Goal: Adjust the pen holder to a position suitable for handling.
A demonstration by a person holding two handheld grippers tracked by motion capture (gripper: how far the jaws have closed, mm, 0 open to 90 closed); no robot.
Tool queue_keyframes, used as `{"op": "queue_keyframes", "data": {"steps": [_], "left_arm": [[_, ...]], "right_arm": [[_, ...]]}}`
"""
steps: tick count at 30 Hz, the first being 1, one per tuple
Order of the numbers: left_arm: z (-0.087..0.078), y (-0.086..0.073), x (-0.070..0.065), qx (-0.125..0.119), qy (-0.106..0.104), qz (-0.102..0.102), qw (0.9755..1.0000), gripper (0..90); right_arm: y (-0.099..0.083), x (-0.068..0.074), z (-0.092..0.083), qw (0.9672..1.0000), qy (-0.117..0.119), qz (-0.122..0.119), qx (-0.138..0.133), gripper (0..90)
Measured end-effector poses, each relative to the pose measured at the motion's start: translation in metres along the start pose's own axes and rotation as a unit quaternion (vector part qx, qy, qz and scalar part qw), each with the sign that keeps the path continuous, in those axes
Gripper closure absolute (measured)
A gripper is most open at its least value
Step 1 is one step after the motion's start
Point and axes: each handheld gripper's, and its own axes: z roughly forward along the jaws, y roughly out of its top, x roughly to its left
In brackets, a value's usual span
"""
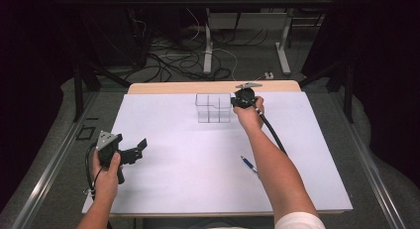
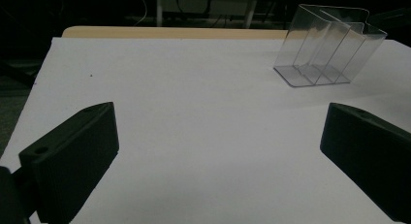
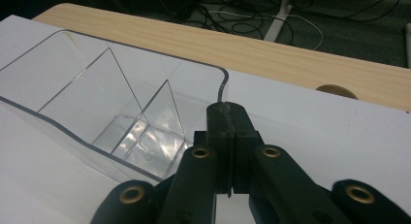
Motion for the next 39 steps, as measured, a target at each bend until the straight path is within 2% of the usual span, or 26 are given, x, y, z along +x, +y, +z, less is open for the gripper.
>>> {"op": "queue_keyframes", "data": {"steps": [10, 14, 15, 21, 39], "left_arm": [[0.001, 0.000, 0.000, -0.002, 0.000, -0.003, 1.0000, 0.3], [0.001, 0.000, -0.001, -0.002, 0.000, -0.003, 1.0000, 0.3], [0.001, 0.000, 0.000, 0.002, 0.000, 0.002, 1.0000, 0.3], [0.002, 0.000, -0.001, -0.001, 0.001, -0.001, 1.0000, 0.3], [0.003, -0.001, 0.001, 0.006, 0.001, 0.001, 1.0000, 0.3]], "right_arm": [[0.005, -0.004, -0.011, 0.9999, -0.004, -0.005, -0.014, 90.0], [0.007, -0.003, -0.021, 0.9994, 0.006, -0.014, -0.031, 90.0], [0.007, -0.003, -0.021, 0.9994, 0.006, -0.014, -0.031, 90.0], [0.007, -0.002, -0.031, 0.9989, 0.018, -0.016, -0.040, 89.0], [0.004, 0.013, -0.053, 0.9958, 0.064, -0.041, -0.051, 80.4]]}}
